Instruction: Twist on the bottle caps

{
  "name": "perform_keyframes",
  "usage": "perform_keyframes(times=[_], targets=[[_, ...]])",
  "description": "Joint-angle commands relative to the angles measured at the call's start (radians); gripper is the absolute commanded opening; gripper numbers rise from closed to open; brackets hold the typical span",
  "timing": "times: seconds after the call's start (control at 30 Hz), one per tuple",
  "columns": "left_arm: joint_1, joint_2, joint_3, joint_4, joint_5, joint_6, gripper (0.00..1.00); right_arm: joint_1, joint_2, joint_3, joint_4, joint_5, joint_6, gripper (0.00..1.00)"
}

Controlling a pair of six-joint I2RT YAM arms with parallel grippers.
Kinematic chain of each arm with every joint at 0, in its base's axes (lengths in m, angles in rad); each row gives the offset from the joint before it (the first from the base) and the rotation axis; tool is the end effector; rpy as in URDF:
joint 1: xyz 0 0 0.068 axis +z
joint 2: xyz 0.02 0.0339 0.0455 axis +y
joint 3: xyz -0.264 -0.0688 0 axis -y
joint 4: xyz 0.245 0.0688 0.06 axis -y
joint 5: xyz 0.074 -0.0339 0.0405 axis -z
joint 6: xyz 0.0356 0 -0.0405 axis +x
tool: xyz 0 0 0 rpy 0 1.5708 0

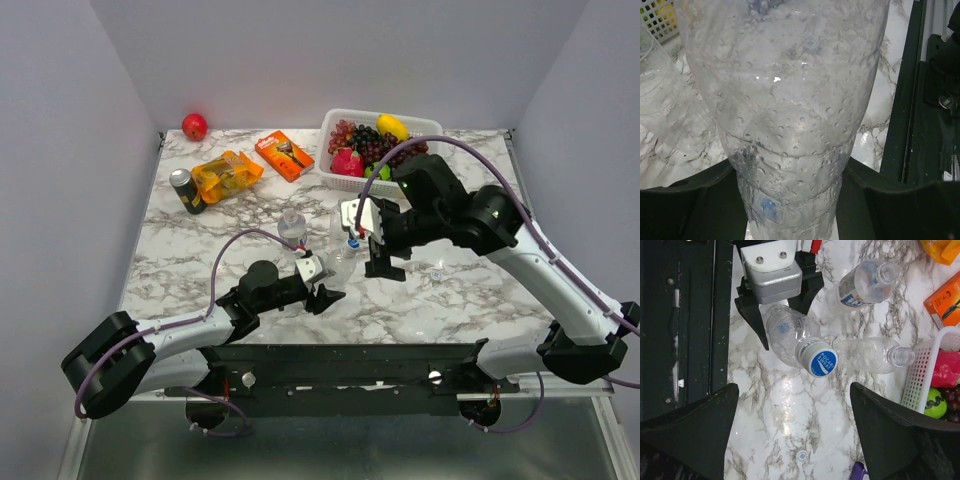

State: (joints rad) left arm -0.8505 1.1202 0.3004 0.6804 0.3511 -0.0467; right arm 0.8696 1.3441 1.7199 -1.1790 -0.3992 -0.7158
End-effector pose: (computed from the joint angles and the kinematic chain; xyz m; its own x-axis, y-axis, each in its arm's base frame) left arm 0.1375 -0.1753 0.1981 -0.1350 0.0874 -0.9870 0.9251 0.3679 -0.0940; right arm 0.1447 0.1928 0.4396 0.2259 -0.6696 -0.7075 -0.9672 -0.0679 -0.2446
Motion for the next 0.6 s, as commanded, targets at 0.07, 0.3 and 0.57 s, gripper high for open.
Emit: perform_keyframes(times=[0.07,0.3,0.57], targets=[[-0.001,0.006,0.029,0.028,0.034,-0.013,0.00,0.006,0.041,-0.031,0.064,0.036,-0.022,0.99],[-0.001,0.007,0.031,0.033,0.051,-0.016,0.00,0.019,0.066,-0.052,0.104,0.042,-0.051,1.00],[0.019,-0.002,0.043,0.047,0.031,-0.064,0.00,0.065,0.044,-0.128,0.091,0.043,-0.096,1.00]])
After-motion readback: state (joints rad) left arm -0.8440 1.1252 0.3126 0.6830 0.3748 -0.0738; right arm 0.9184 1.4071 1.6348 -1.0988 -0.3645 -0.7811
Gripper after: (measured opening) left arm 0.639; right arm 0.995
